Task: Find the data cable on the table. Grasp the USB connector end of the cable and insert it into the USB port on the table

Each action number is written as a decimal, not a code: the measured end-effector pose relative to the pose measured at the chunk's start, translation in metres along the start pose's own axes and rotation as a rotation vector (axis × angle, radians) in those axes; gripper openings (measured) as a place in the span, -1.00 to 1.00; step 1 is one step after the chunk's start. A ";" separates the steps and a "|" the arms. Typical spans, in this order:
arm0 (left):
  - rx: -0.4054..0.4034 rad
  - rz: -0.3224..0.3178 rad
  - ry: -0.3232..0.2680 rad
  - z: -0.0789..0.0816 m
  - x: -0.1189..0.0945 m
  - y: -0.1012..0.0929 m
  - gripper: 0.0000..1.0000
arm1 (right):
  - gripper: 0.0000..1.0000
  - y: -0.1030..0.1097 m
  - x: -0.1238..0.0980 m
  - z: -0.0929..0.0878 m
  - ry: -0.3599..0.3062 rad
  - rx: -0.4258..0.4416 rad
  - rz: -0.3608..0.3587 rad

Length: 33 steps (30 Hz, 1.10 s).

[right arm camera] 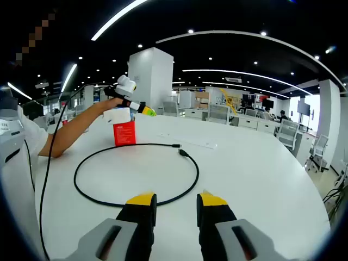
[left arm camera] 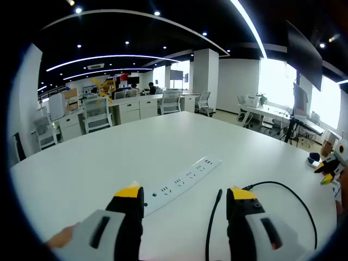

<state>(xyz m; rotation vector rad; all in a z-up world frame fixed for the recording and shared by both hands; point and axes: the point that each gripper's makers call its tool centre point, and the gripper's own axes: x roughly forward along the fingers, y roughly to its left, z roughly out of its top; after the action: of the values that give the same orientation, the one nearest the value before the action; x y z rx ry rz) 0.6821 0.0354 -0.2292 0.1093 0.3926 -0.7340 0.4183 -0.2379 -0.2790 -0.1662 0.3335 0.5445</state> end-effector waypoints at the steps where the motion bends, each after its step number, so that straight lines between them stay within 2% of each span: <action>1: 0.000 0.000 0.001 0.000 0.000 0.000 0.23 | -0.36 0.000 0.000 0.000 0.001 -0.001 -0.001; 33: 0.001 -0.002 0.000 0.001 0.001 -0.001 0.23 | -0.36 -0.002 -0.001 -0.002 0.008 0.001 -0.006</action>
<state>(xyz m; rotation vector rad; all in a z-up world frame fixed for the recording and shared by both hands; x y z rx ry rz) 0.6825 0.0340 -0.2283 0.1103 0.3926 -0.7361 0.4181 -0.2402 -0.2804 -0.1684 0.3409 0.5378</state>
